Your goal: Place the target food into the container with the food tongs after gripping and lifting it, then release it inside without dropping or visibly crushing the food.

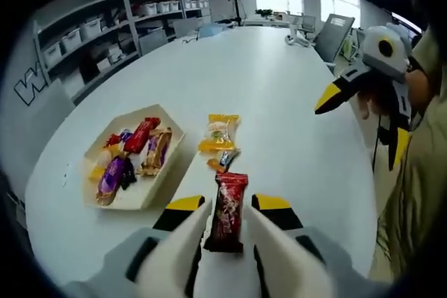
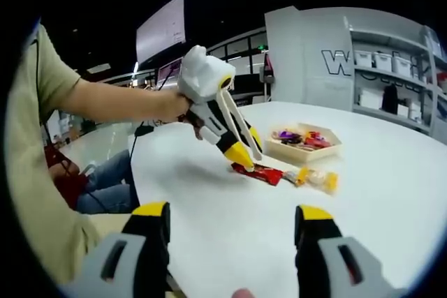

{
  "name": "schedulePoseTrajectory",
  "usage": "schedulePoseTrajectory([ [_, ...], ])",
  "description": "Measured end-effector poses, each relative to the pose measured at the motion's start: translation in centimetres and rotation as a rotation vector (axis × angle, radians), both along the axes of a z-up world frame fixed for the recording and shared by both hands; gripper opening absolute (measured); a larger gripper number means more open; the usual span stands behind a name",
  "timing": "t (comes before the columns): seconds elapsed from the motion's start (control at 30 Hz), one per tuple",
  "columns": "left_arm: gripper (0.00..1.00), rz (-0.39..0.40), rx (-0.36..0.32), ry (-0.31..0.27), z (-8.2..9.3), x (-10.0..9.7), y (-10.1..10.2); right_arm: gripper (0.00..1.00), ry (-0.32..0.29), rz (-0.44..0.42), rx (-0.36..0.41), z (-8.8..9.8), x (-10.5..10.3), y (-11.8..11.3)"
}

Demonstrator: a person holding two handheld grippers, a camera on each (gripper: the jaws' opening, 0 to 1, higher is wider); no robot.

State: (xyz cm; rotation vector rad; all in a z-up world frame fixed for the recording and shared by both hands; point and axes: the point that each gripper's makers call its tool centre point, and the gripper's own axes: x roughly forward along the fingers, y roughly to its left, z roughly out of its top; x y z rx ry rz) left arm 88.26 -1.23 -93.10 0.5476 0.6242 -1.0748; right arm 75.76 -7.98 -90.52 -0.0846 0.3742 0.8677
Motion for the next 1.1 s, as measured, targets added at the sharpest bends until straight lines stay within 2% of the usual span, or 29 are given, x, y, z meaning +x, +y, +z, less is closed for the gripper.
schedulePoseTrajectory([
  [0.43,0.25,0.013,-0.012,0.048,-0.7,0.2,-0.3,0.71,0.006,-0.004,0.0,-0.3,0.0,-0.2],
  [0.67,0.25,0.008,0.009,0.064,-1.6,0.0,-0.3,0.71,0.009,-0.004,0.0,-0.4,0.0,-0.2],
  [1.1,0.22,0.016,-0.011,0.1,-1.6,-0.5,-0.3,0.7,0.009,-0.003,0.0,-0.4,0.0,-0.2],
])
